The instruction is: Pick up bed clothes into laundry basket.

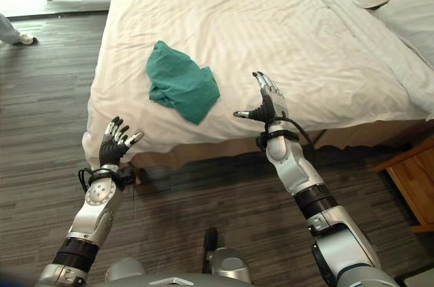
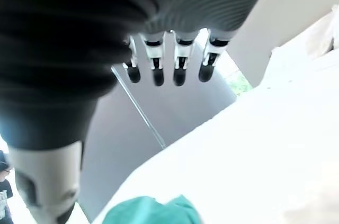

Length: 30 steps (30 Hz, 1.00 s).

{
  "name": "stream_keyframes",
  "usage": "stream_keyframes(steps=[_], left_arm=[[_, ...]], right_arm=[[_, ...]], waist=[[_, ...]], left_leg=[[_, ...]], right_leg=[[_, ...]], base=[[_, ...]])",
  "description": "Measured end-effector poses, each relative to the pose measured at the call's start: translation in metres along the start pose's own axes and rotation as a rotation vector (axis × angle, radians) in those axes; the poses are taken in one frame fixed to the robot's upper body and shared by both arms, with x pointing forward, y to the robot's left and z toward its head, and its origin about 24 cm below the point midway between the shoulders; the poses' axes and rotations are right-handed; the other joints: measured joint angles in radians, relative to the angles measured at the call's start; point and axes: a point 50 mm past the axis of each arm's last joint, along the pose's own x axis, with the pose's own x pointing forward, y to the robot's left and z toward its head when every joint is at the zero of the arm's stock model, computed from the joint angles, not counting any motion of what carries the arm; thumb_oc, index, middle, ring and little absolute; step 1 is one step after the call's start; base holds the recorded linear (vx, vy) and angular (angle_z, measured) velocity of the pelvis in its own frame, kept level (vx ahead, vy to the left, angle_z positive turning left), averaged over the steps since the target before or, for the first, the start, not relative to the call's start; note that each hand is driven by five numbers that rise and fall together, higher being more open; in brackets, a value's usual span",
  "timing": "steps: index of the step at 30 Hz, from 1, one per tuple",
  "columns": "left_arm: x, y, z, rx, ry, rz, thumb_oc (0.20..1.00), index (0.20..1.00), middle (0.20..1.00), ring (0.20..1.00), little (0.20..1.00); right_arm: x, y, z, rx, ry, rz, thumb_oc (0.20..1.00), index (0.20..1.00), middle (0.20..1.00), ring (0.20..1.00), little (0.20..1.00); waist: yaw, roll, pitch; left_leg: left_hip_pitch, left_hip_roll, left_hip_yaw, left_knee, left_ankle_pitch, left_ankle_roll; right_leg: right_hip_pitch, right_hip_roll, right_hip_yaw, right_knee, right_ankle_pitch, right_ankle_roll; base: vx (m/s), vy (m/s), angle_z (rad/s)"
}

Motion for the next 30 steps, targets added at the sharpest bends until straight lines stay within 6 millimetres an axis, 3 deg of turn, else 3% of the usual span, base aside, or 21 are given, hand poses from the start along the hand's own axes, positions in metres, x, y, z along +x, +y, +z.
stream_keyframes(steps=[1, 3, 6, 7, 8, 9, 10, 11, 12, 13, 14, 16, 18, 20, 21, 23, 24, 27, 28, 29, 30], left_arm=[[-0.001, 0.000, -0.003, 0.005, 0.013, -0.002, 1.000, 1.000, 1.000, 1.000, 1.000], [-0.003, 0.000, -0.005, 0.009, 0.020, -0.008, 1.000, 1.000, 1.000, 1.000, 1.000], [-0.006, 0.003, -0.010, 0.015, 0.044, -0.001, 1.000, 1.000, 1.000, 1.000, 1.000], [-0.009, 0.002, -0.013, 0.011, 0.057, -0.001, 1.000, 1.000, 1.000, 1.000, 1.000], [-0.008, 0.005, -0.013, 0.021, 0.061, 0.002, 1.000, 1.000, 1.000, 1.000, 1.000], [-0.007, 0.005, -0.015, 0.029, 0.073, 0.001, 1.000, 1.000, 1.000, 1.000, 1.000], [-0.004, 0.004, -0.018, 0.050, 0.091, -0.002, 1.000, 1.000, 1.000, 1.000, 1.000], [0.001, -0.003, -0.025, 0.091, 0.125, -0.035, 1.000, 1.000, 1.000, 1.000, 1.000], [0.007, -0.008, -0.023, 0.128, 0.131, -0.072, 1.000, 1.000, 1.000, 1.000, 1.000], [0.019, -0.002, -0.006, 0.147, 0.062, -0.061, 1.000, 1.000, 1.000, 1.000, 1.000], [0.029, -0.001, 0.002, 0.175, 0.043, -0.062, 1.000, 1.000, 1.000, 1.000, 1.000], [0.039, -0.007, 0.017, 0.183, -0.004, -0.078, 1.000, 1.000, 1.000, 1.000, 1.000], [0.042, -0.007, 0.018, 0.177, -0.002, -0.069, 1.000, 1.000, 1.000, 1.000, 1.000], [0.034, 0.008, 0.011, 0.180, 0.025, -0.049, 1.000, 1.000, 1.000, 1.000, 1.000], [0.025, 0.017, -0.001, 0.169, 0.065, -0.035, 1.000, 1.000, 1.000, 1.000, 1.000], [0.016, 0.017, -0.014, 0.148, 0.109, -0.030, 1.000, 1.000, 1.000, 1.000, 1.000], [0.014, 0.013, -0.017, 0.144, 0.118, -0.056, 1.000, 1.000, 1.000, 1.000, 1.000], [0.014, 0.008, -0.017, 0.142, 0.115, -0.078, 1.000, 1.000, 1.000, 1.000, 1.000], [0.015, 0.006, -0.016, 0.142, 0.110, -0.087, 1.000, 1.000, 1.000, 1.000, 1.000], [0.022, 0.004, -0.006, 0.139, 0.079, -0.087, 1.000, 1.000, 1.000, 1.000, 1.000], [0.026, 0.003, -0.001, 0.139, 0.063, -0.084, 1.000, 1.000, 1.000, 1.000, 1.000]], right_arm=[[-0.007, 0.006, -0.009, -0.013, 0.039, 0.027, 1.000, 1.000, 1.000, 1.000, 1.000], [-0.019, 0.013, -0.022, -0.037, 0.080, 0.064, 1.000, 1.000, 1.000, 1.000, 1.000], [-0.023, 0.017, -0.024, -0.133, 0.053, 0.117, 1.000, 1.000, 1.000, 1.000, 1.000], [-0.022, 0.016, -0.023, -0.164, 0.037, 0.120, 1.000, 1.000, 1.000, 1.000, 1.000], [-0.020, 0.018, -0.020, -0.156, 0.034, 0.119, 1.000, 1.000, 1.000, 1.000, 1.000], [-0.016, 0.018, -0.019, -0.165, 0.032, 0.124, 1.000, 1.000, 1.000, 1.000, 1.000], [-0.008, 0.018, -0.018, -0.183, 0.037, 0.125, 1.000, 1.000, 1.000, 1.000, 1.000], [0.000, 0.017, -0.018, -0.218, 0.043, 0.130, 1.000, 1.000, 1.000, 1.000, 1.000], [0.002, 0.016, -0.017, -0.229, 0.040, 0.130, 1.000, 1.000, 1.000, 1.000, 1.000], [0.019, 0.014, -0.002, -0.248, 0.000, 0.120, 1.000, 1.000, 1.000, 1.000, 1.000], [0.033, 0.008, 0.009, -0.265, -0.019, 0.098, 1.000, 1.000, 1.000, 1.000, 1.000], [0.047, -0.006, 0.022, -0.265, -0.045, 0.045, 1.000, 1.000, 1.000, 1.000, 1.000], [0.046, -0.005, 0.023, -0.251, -0.046, 0.048, 1.000, 1.000, 1.000, 1.000, 1.000], [0.042, 0.009, 0.036, -0.213, -0.077, 0.076, 1.000, 1.000, 1.000, 1.000, 1.000], [0.037, 0.016, 0.036, -0.198, -0.083, 0.095, 1.000, 1.000, 1.000, 1.000, 1.000], [0.036, 0.016, 0.031, -0.206, -0.073, 0.097, 1.000, 1.000, 1.000, 1.000, 1.000], [0.037, 0.010, 0.027, -0.228, -0.063, 0.088, 1.000, 1.000, 1.000, 1.000, 1.000], [0.038, 0.005, 0.020, -0.260, -0.051, 0.085, 1.000, 1.000, 1.000, 1.000, 1.000], [0.040, -0.001, 0.018, -0.277, -0.043, 0.076, 1.000, 1.000, 1.000, 1.000, 1.000], [0.045, -0.012, 0.013, -0.305, -0.030, 0.052, 1.000, 1.000, 1.000, 1.000, 1.000], [0.045, -0.013, 0.011, -0.312, -0.019, 0.054, 1.000, 1.000, 1.000, 1.000, 1.000]], waist=[[-0.008, 0.026, 0.016], [-0.022, 0.033, 0.016], [-0.049, 0.054, 0.009], [-0.056, 0.081, -0.005], [-0.055, 0.076, -0.006], [-0.059, 0.083, -0.002], [-0.056, 0.103, 0.014], [-0.070, 0.135, 0.031], [-0.097, 0.144, 0.028], [-0.088, 0.089, 0.030], [-0.091, 0.071, 0.027], [-0.093, 0.071, 0.030], [-0.091, 0.072, 0.029], [-0.062, 0.065, 0.025], [-0.040, 0.070, 0.025], [-0.033, 0.115, 0.013], [-0.024, 0.139, 0.014], [-0.037, 0.119, 0.015], [-0.051, 0.127, 0.014], [-0.059, 0.143, 0.014], [-0.063, 0.137, 0.014]], left_leg=[[0.008, -0.017, 0.072, -0.176, 0.020, 0.026], [0.039, -0.037, 0.160, -0.304, 0.023, 0.030], [0.108, -0.066, 0.219, -0.369, 0.037, 0.049], [0.135, -0.094, 0.194, -0.429, 0.015, 0.090], [0.158, -0.140, 0.193, -0.480, 0.005, 0.135], [0.174, -0.164, 0.190, -0.506, -0.001, 0.143], [0.188, -0.177, 0.183, -0.520, -0.005, 0.149], [0.198, -0.179, 0.161, -0.528, -0.005, 0.161], [0.208, -0.190, 0.123, -0.545, -0.018, 0.183], [0.205, -0.256, 0.105, -0.546, -0.063, 0.192], [0.184, -0.279, 0.098, -0.538, -0.069, 0.183], [0.166, -0.297, 0.062, -0.529, -0.075, 0.188], [0.179, -0.303, 0.001, -0.524, -0.084, 0.184], [0.230, -0.305, -0.017, -0.542, -0.101, 0.161], [0.282, -0.300, -0.040, -0.541, -0.124, 0.127], [0.283, -0.261, -0.039, -0.540, -0.129, 0.118], [0.283, -0.225, 0.000, -0.533, -0.120, 0.106], [0.261, -0.197, 0.032, -0.482, -0.125, 0.105], [0.273, -0.198, 0.042, -0.526, -0.110, 0.112], [0.284, -0.178, 0.053, -0.547, -0.092, 0.093], [0.283, -0.180, 0.057, -0.547, -0.097, 0.087]], right_leg=[[0.031, 0.027, -0.027, 0.000, -0.010, 0.007], [0.062, 0.036, -0.054, 0.002, -0.033, 0.018], [0.109, 0.033, -0.081, 0.007, -0.068, 0.052], [0.115, 0.036, -0.089, 0.007, -0.078, 0.066], [0.121, 0.014, -0.096, 0.018, -0.087, 0.082], [0.115, -0.001, -0.100, 0.069, -0.102, 0.100], [0.048, -0.036, -0.097, 0.248, -0.151, 0.134], [-0.070, -0.089, -0.099, 0.531, -0.161, 0.146], [-0.186, -0.139, -0.067, 0.728, -0.191, 0.165], [-0.358, -0.195, 0.050, 0.832, -0.210, 0.205], [-0.417, -0.208, 0.078, 0.769, -0.214, 0.192], [-0.427, -0.195, 0.087, 0.525, -0.171, 0.165], [-0.336, -0.154, 0.153, 0.227, -0.088, 0.159], [-0.238, -0.132, 0.163, 0.042, 0.032, 0.112], [-0.151, -0.130, 0.131, -0.001, 0.126, 0.122], [-0.139, -0.096, 0.117, 0.005, 0.123, 0.124], [-0.130, -0.062, 0.109, 0.005, 0.115, 0.112], [-0.105, -0.064, 0.122, 0.005, 0.111, 0.091], [-0.099, -0.057, 0.121, 0.005, 0.107, 0.087], [-0.098, -0.034, 0.120, 0.004, 0.087, 0.087], [-0.099, -0.035, 0.120, 0.004, 0.085, 0.090]], base=[[0.19, 0.058, 0.16], [0.27, 0.089, 0.33], [0.15, 0.078, 0.33], [0.18, 0.133, 0.35], [0.10, 0.163, 0.31], [0.03, 0.131, 0.20], [-0.03, 0.107, 0.31], [-0.01, 0.076, 0.74], [0.12, -0.043, 0.95], [0.18, -0.132, 0.98], [0.25, -0.234, 0.70], [0.10, -0.119, 0.74], [0.12, -0.087, 0.83], [0.32, -0.197, 0.50], [0.28, -0.217, 0.31], [0.13, -0.103, 0.27], [0.09, -0.090, 0.18], [0.05, -0.071, 0.17], [0.03, -0.051, -0.08], [0.04, -0.062, -0.10], [0.03, -0.045, -0.15]])
